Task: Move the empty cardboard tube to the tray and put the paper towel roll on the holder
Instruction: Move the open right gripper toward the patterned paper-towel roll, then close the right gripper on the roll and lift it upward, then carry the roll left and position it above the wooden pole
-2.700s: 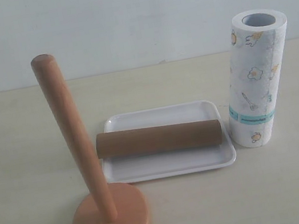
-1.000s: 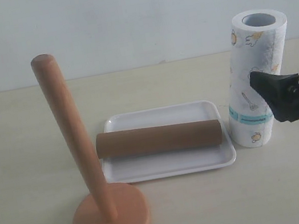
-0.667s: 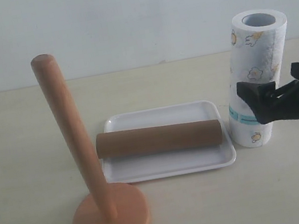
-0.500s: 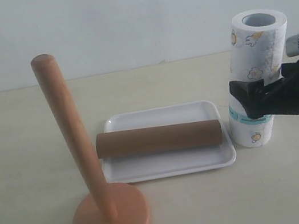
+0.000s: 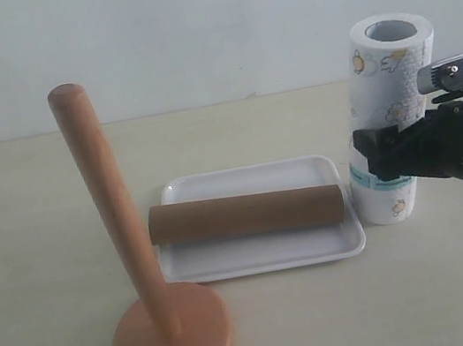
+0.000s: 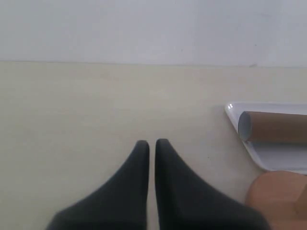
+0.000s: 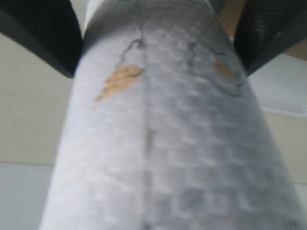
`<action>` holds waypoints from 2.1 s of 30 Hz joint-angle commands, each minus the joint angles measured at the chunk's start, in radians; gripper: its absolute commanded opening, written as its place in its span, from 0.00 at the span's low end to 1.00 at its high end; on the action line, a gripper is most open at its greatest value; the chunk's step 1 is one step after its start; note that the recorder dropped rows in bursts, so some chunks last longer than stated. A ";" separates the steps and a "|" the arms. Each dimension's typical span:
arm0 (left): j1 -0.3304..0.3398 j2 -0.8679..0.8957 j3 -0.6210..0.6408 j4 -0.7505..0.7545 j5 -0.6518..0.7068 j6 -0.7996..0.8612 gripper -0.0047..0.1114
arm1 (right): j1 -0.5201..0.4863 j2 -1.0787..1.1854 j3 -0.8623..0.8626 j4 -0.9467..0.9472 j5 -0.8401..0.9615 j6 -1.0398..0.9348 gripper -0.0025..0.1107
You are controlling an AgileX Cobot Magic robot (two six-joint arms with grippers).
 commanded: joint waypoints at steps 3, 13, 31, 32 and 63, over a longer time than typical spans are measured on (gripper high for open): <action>0.004 -0.003 0.004 0.001 0.000 0.003 0.08 | 0.002 0.003 -0.006 -0.025 0.013 0.020 0.03; 0.004 -0.003 0.004 0.001 0.000 0.003 0.08 | 0.002 -0.082 -0.006 -0.011 -0.022 0.028 0.03; 0.004 -0.003 0.004 0.001 0.000 0.003 0.08 | 0.315 -0.679 -0.325 -0.376 0.501 0.416 0.03; 0.004 -0.003 0.004 0.001 0.000 0.003 0.08 | 0.375 -0.679 -0.356 -0.376 0.513 0.416 0.03; 0.004 -0.003 0.004 0.001 0.000 0.003 0.08 | 0.779 -0.422 -0.677 -0.365 0.899 0.480 0.03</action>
